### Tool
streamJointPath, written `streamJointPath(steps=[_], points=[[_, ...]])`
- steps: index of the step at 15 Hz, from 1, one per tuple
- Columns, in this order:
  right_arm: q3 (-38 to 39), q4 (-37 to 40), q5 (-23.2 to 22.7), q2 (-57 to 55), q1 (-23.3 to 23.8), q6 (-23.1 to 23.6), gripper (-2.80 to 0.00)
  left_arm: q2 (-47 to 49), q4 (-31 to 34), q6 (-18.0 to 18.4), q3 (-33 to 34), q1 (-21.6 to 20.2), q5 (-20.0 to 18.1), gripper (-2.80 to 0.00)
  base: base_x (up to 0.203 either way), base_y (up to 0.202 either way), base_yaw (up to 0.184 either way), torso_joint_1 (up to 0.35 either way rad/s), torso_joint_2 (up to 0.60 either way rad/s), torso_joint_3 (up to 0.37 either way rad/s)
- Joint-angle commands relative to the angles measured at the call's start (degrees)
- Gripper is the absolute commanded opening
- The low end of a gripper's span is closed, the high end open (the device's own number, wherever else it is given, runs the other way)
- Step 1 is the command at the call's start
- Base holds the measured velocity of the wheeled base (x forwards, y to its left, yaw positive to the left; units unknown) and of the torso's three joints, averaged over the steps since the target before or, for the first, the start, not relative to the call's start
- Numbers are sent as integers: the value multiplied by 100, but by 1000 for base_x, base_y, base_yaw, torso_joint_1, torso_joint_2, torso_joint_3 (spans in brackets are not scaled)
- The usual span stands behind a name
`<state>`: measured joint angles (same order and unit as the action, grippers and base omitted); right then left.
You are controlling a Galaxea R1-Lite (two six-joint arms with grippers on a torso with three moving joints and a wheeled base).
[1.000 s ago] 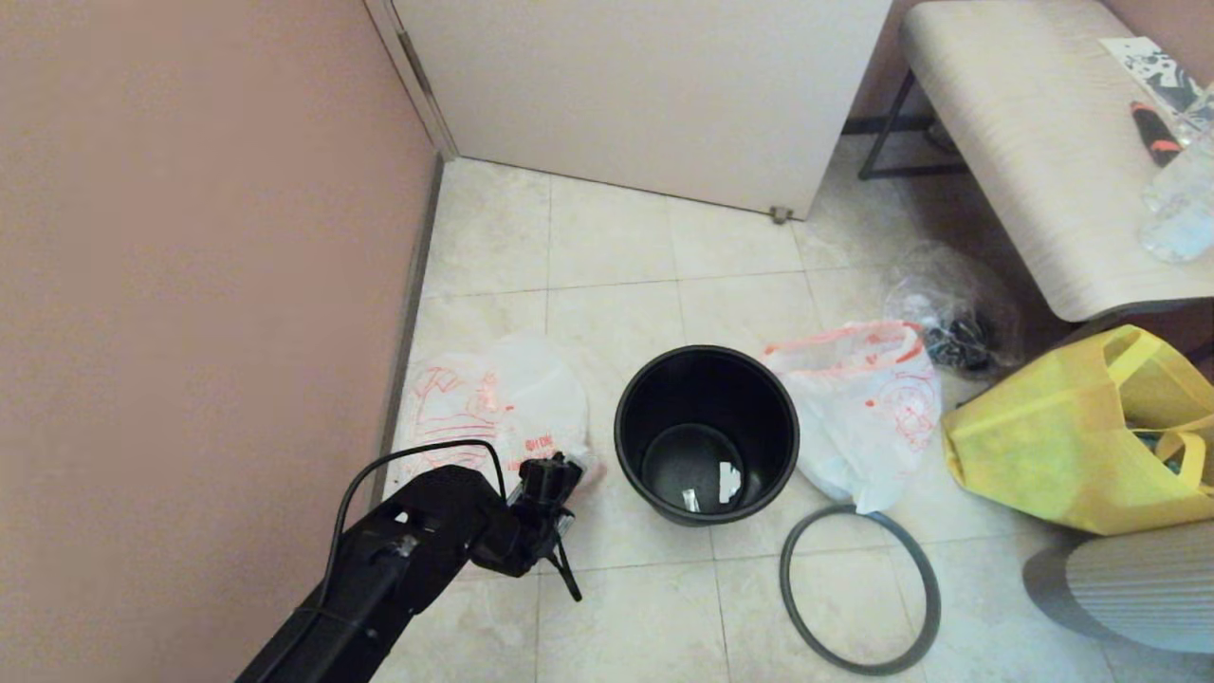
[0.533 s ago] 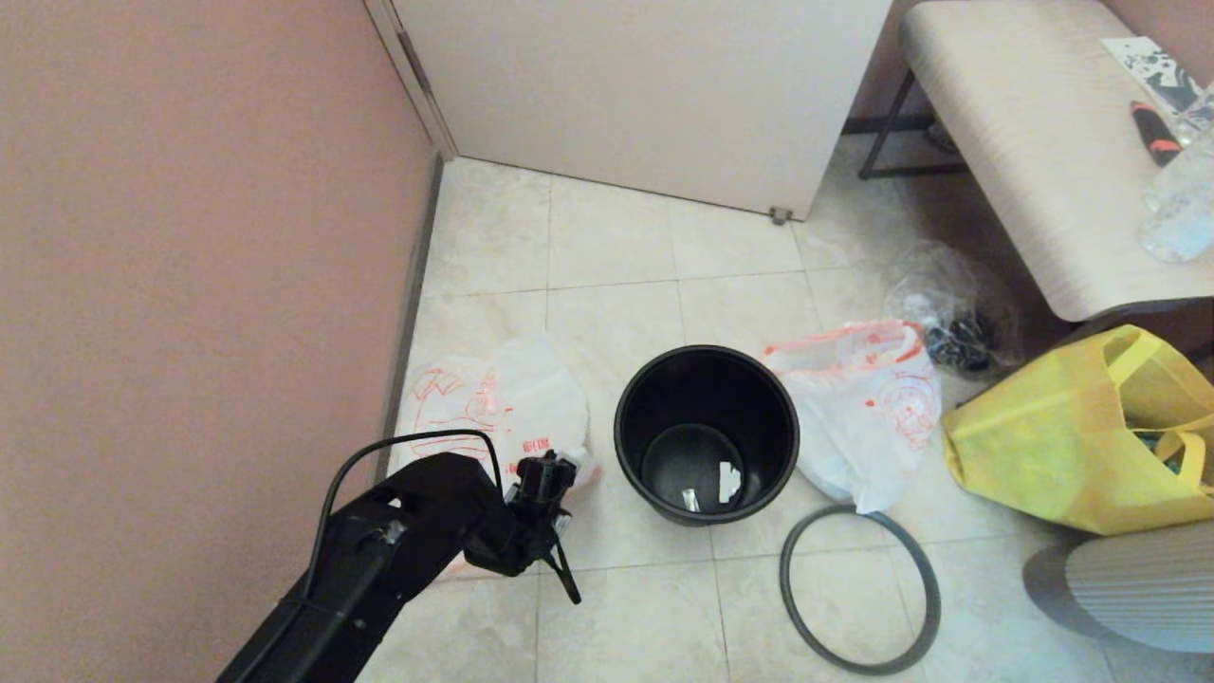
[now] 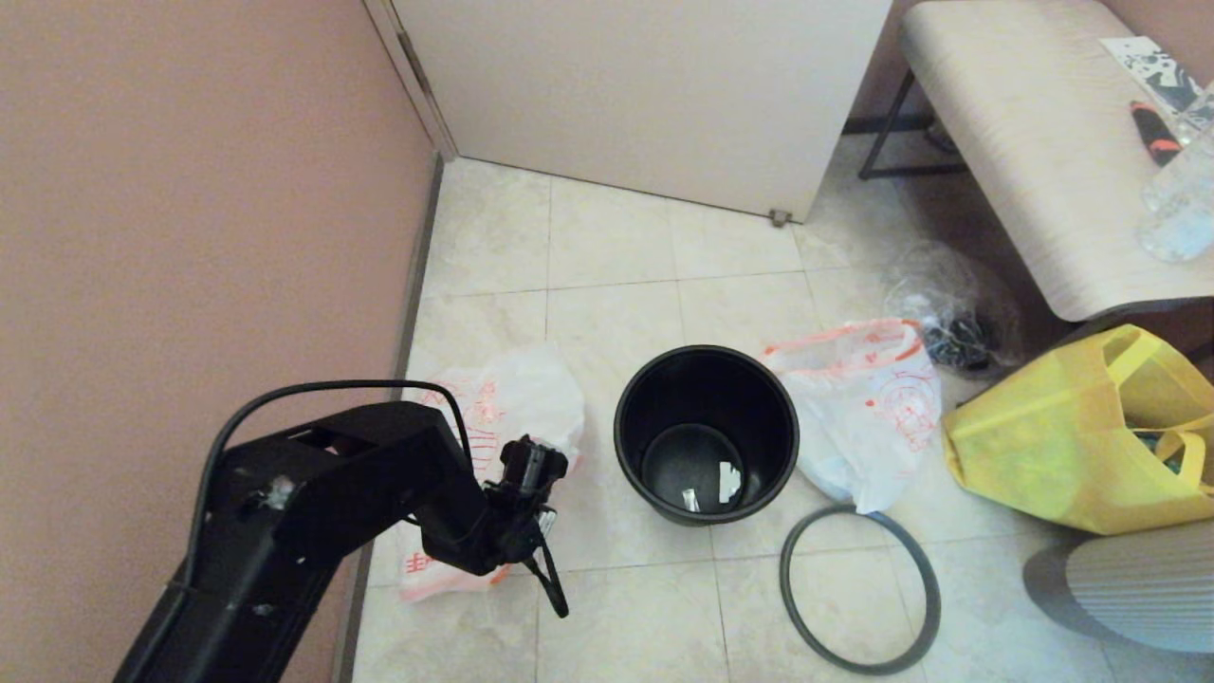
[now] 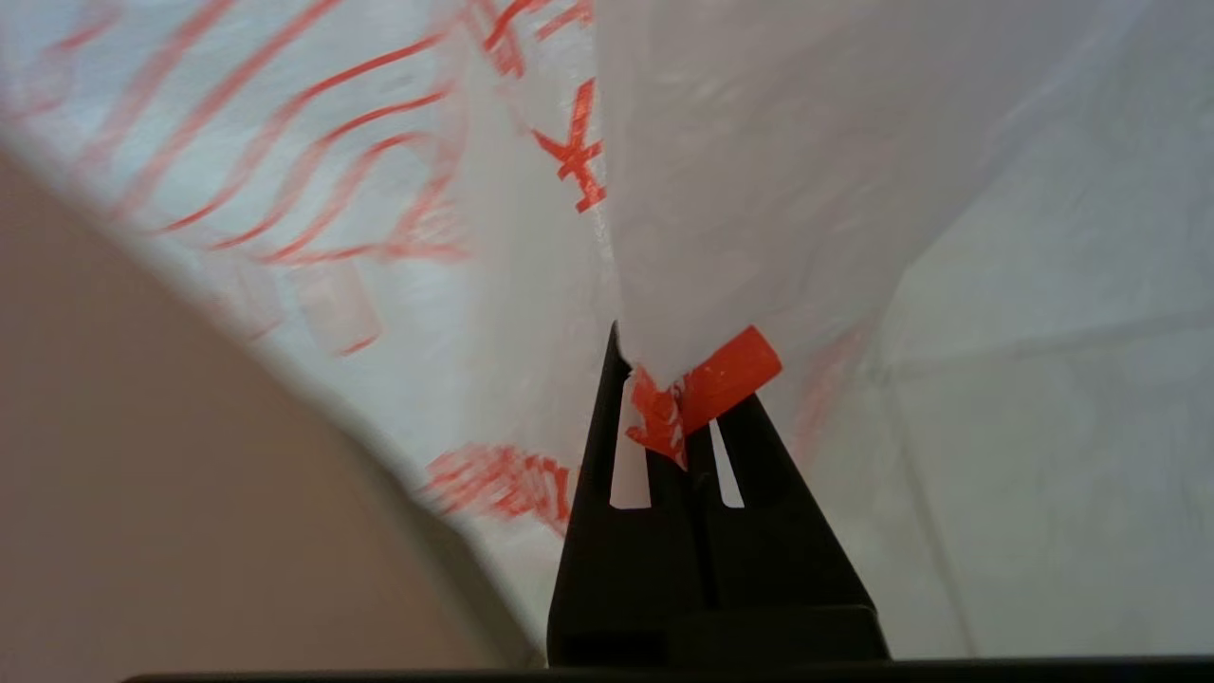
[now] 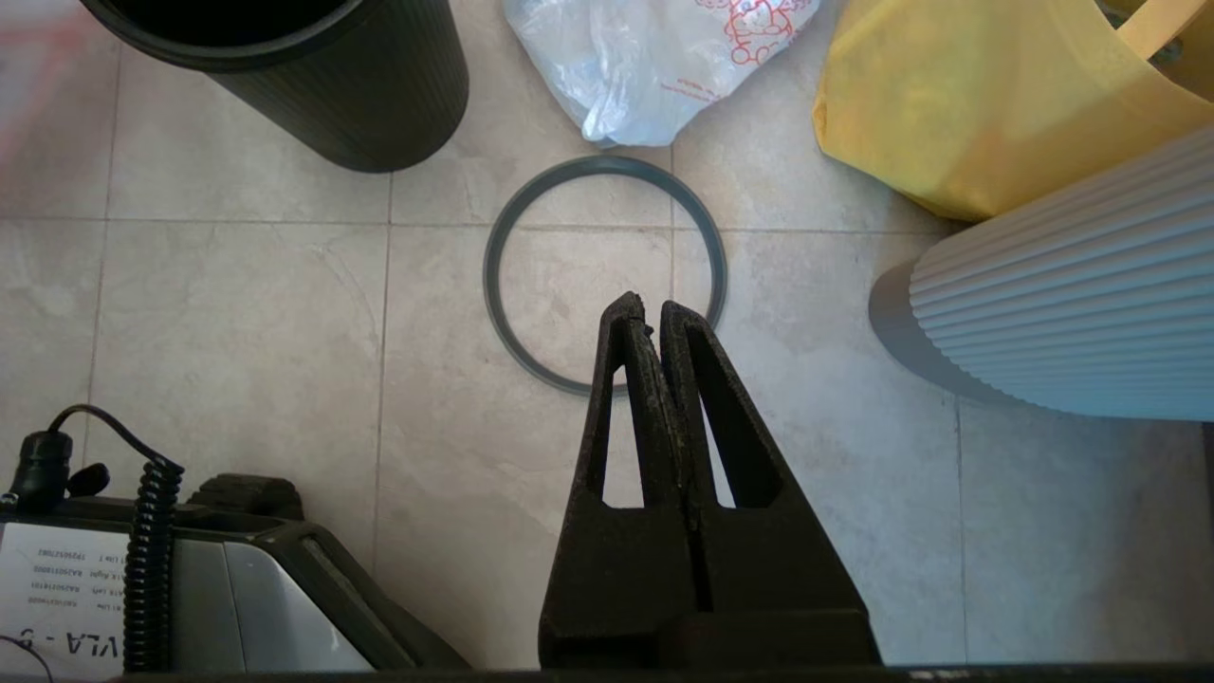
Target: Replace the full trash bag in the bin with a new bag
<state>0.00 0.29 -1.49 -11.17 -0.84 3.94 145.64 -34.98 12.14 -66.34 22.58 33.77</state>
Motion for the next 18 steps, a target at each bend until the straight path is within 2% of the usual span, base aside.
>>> streamJointPath(steps=[1, 3, 5, 6, 8, 11, 14, 16, 18], points=[[0, -6, -1, 79, 7, 2, -280, -847, -8, -83, 557, 33, 42, -280, 0, 0, 0, 0, 0, 0], [0, -3, -1, 107, 14, -6, -280, -1518, 146, -214, 960, 48, 49, -280, 0, 0, 0, 0, 0, 0], [0, -3, -1, 107, 14, 2, -280, -2410, 895, -497, 1142, 74, -80, -280, 0, 0, 0, 0, 0, 0], [0, -3, -1, 107, 23, 2, -280, -2879, 1537, -716, 1142, 116, -285, -280, 0, 0, 0, 0, 0, 0], [0, 6, -1, 71, 23, 1, -280, -3647, 3328, -1270, 884, 271, -759, -280, 0, 0, 0, 0, 0, 0], [0, 8, 2, -119, 0, -59, -280, -4371, 5579, -2042, -283, 565, -1564, -280, 0, 0, 0, 0, 0, 0], [0, 6, 8, -236, -4, -69, -280, -4665, 7465, -2540, -1726, 651, -2235, -280, 0, 0, 0, 0, 0, 0], [0, 6, 8, -236, -4, -69, -280, -4857, 8500, -2764, -2586, 668, -2837, -280, 0, 0, 0, 0, 0, 0], [0, 6, 8, -278, -11, -69, -280, -5142, 9389, -2835, -3287, 719, -3528, -280, 0, 0, 0, 0, 0, 0]])
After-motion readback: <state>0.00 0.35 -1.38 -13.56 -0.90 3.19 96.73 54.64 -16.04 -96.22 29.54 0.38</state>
